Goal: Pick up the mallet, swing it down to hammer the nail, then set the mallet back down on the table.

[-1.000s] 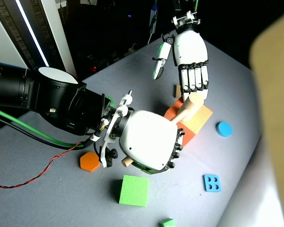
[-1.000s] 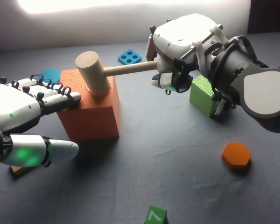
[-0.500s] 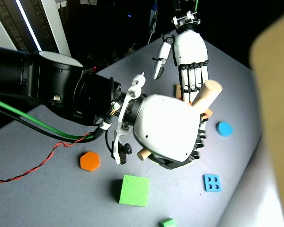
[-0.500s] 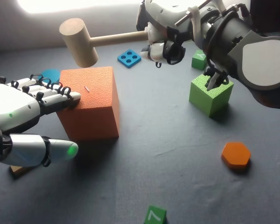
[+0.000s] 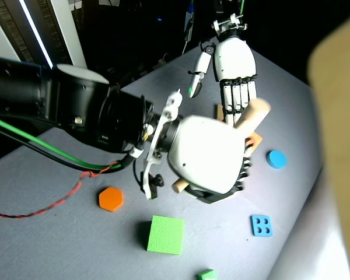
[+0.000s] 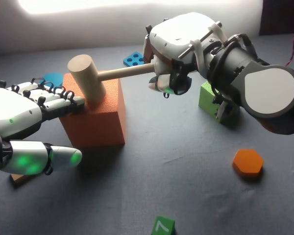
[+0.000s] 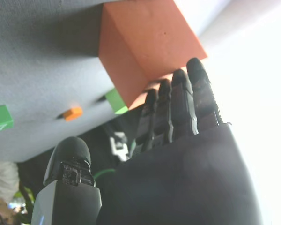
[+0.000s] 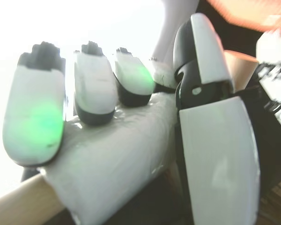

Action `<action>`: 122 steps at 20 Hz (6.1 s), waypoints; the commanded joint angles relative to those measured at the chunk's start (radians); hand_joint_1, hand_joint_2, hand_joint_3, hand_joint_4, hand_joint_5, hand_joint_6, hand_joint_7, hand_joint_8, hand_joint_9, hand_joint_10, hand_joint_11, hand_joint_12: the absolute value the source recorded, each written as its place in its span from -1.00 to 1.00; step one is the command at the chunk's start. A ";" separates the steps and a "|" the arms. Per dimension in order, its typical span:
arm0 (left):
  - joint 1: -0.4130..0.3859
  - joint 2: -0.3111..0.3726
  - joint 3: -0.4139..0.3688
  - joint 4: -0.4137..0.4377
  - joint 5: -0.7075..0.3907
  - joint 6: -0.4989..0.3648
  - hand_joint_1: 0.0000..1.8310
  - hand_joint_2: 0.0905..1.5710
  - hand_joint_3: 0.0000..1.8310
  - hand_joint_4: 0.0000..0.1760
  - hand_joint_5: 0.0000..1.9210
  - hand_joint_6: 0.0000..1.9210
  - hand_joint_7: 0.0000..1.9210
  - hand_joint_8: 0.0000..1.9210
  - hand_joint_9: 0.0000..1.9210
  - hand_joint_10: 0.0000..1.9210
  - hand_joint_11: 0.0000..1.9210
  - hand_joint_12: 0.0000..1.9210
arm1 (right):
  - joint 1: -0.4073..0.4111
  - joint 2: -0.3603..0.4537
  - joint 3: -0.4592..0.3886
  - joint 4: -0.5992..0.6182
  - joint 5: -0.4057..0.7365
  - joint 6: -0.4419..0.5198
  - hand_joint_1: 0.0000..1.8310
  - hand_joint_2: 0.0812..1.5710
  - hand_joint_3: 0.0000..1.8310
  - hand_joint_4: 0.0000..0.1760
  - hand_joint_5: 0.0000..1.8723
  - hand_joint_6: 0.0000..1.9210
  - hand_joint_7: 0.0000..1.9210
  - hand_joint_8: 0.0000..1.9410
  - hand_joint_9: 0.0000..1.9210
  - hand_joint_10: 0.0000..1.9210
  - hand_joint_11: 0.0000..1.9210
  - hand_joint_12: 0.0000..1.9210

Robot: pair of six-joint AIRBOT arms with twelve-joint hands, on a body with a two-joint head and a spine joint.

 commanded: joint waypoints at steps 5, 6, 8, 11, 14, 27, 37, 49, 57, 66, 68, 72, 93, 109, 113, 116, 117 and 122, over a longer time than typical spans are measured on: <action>0.000 -0.007 0.003 -0.001 -0.036 0.000 -1.00 0.53 -1.00 -1.00 -0.86 -1.00 -0.84 -0.99 -0.84 -1.00 -1.00 -0.63 | 0.015 0.030 -0.003 -0.063 -0.073 0.000 0.35 0.71 -1.00 1.00 0.49 1.00 0.74 1.00 0.84 1.00 0.99 1.00; 0.000 -0.007 0.003 -0.001 -0.036 0.000 -1.00 0.53 -1.00 -1.00 -0.86 -1.00 -0.84 -1.00 -0.85 -1.00 -1.00 -0.63 | 0.023 0.044 -0.014 -0.063 -0.072 0.000 0.32 0.71 -1.00 1.00 0.50 1.00 0.73 1.00 0.83 1.00 0.98 1.00; 0.000 -0.007 0.003 -0.001 -0.036 0.000 -1.00 0.53 -1.00 -1.00 -0.86 -1.00 -0.85 -1.00 -0.86 -1.00 -1.00 -0.61 | 0.036 0.089 -0.063 -0.063 -0.073 0.000 0.34 0.71 -1.00 1.00 0.51 1.00 0.73 1.00 0.83 1.00 0.97 1.00; 0.000 -0.007 0.003 -0.001 -0.036 0.000 -1.00 0.52 -1.00 -1.00 -0.85 -0.99 -0.83 -0.99 -0.84 -0.99 -1.00 -0.61 | 0.048 0.172 -0.159 -0.062 -0.070 -0.006 0.37 0.70 -1.00 1.00 0.53 1.00 0.73 1.00 0.83 1.00 0.99 1.00; 0.000 -0.007 0.003 -0.001 -0.036 -0.004 -1.00 0.53 -1.00 -1.00 -0.86 -1.00 -0.82 -0.99 -0.83 -0.99 -1.00 -0.60 | 0.057 0.271 -0.261 -0.011 0.011 -0.059 0.32 0.72 -0.99 1.00 0.55 1.00 0.74 1.00 0.83 1.00 0.98 1.00; -0.003 -0.007 0.003 -0.001 -0.036 -0.005 -1.00 0.53 -1.00 -1.00 -0.83 -1.00 -0.81 -1.00 -0.81 -1.00 -1.00 -0.50 | -0.122 0.366 -0.260 -0.659 0.148 0.445 0.30 0.73 -0.99 1.00 0.50 1.00 0.71 1.00 0.81 1.00 0.97 1.00; -0.003 -0.007 0.002 -0.001 -0.036 -0.005 -1.00 0.53 -1.00 -1.00 -0.83 -1.00 -0.82 -1.00 -0.84 -1.00 -1.00 -0.62 | -0.185 0.187 -0.140 -0.658 0.039 0.352 0.27 0.74 -0.99 1.00 0.50 1.00 0.71 1.00 0.80 1.00 0.96 1.00; -0.002 -0.007 0.002 -0.001 -0.036 -0.009 -1.00 0.52 -1.00 -1.00 -0.83 -1.00 -0.80 -1.00 -0.81 -1.00 -1.00 -0.59 | -0.233 0.136 -0.089 -0.658 0.003 0.339 0.31 0.70 -1.00 1.00 0.45 1.00 0.70 1.00 0.80 1.00 0.97 1.00; -0.008 -0.007 0.006 -0.001 -0.036 -0.018 -1.00 0.53 -1.00 -1.00 -0.85 -1.00 -0.82 -0.99 -0.84 -0.99 -1.00 -0.61 | -0.249 0.120 -0.063 -0.658 -0.005 0.324 0.30 0.71 -1.00 1.00 0.50 1.00 0.72 1.00 0.81 1.00 0.98 1.00; -0.065 -0.005 0.024 0.000 -0.036 -0.023 -1.00 0.54 -1.00 -1.00 -0.84 -0.99 -0.80 -0.99 -0.81 -0.99 -1.00 -0.59 | -0.255 0.119 -0.063 -0.659 -0.004 0.316 0.28 0.72 -1.00 1.00 0.49 1.00 0.70 1.00 0.81 1.00 0.97 1.00; -0.085 0.000 0.029 0.000 -0.036 -0.028 -1.00 0.54 -1.00 -1.00 -0.84 -1.00 -0.80 -1.00 -0.81 -1.00 -1.00 -0.59 | -0.256 0.119 -0.063 -0.659 -0.004 0.314 0.30 0.72 -1.00 1.00 0.47 1.00 0.69 1.00 0.80 1.00 0.98 1.00; -0.121 0.013 0.036 0.000 -0.036 -0.031 -1.00 0.52 -1.00 -1.00 -0.85 -1.00 -0.81 -1.00 -0.82 -1.00 -1.00 -0.63 | -0.256 0.118 -0.063 -0.659 -0.002 0.311 0.21 0.69 -1.00 1.00 0.39 1.00 0.58 1.00 0.69 1.00 0.90 1.00; -0.345 0.086 0.031 0.096 0.105 -0.032 -1.00 0.52 -1.00 -1.00 -0.85 -1.00 -0.82 -1.00 -0.83 -1.00 -1.00 -0.63 | -0.257 0.124 -0.066 -0.659 0.003 0.294 -0.13 0.43 -1.00 -1.00 -0.42 -0.75 -0.33 -0.73 -0.43 -0.33 -0.72 0.31; -0.345 0.087 0.022 0.098 0.085 -0.031 -1.00 0.52 -1.00 -1.00 -0.84 -1.00 -0.81 -1.00 -0.81 -1.00 -1.00 -0.61 | -0.156 0.382 -0.293 -0.656 0.120 0.384 -0.16 0.27 -1.00 -1.00 -0.82 -0.99 -0.78 -0.99 -0.78 -0.99 -1.00 -0.26; -0.341 0.087 0.024 0.098 0.056 -0.031 -1.00 0.51 -1.00 -1.00 -0.81 -1.00 -0.74 -1.00 -0.74 -1.00 -1.00 -0.52 | -0.080 0.513 -0.380 -0.656 0.261 0.467 -0.23 0.23 -1.00 -1.00 -0.72 -0.97 -0.68 -0.98 -0.69 -0.97 -1.00 -0.11; -0.336 0.087 0.026 0.107 0.049 -0.031 -0.88 0.52 -1.00 -1.00 -0.33 -0.94 -0.32 -0.50 -0.42 -0.36 -0.77 -0.26 | -0.038 0.600 -0.435 -0.656 0.322 0.475 -0.21 0.31 -1.00 -1.00 -0.76 0.07 -0.64 0.01 -0.69 0.15 -0.97 0.50; -0.336 0.087 0.026 0.119 0.049 -0.031 -0.79 0.48 -1.00 -1.00 -0.53 -0.01 -0.55 0.28 -0.58 0.31 -0.83 0.43 | -0.021 0.630 -0.451 -0.656 0.333 0.463 -0.23 0.31 -1.00 -1.00 -0.84 0.55 -0.77 0.64 -0.78 0.72 -0.91 0.83; -0.328 0.085 0.016 0.127 0.049 -0.024 -0.77 0.49 -0.99 -1.00 -0.76 0.99 -0.74 1.00 -0.71 1.00 -0.69 1.00 | -0.012 0.647 -0.452 -0.656 0.338 0.447 -0.19 0.26 -1.00 -1.00 -0.78 1.00 -0.87 1.00 -0.69 1.00 -0.48 1.00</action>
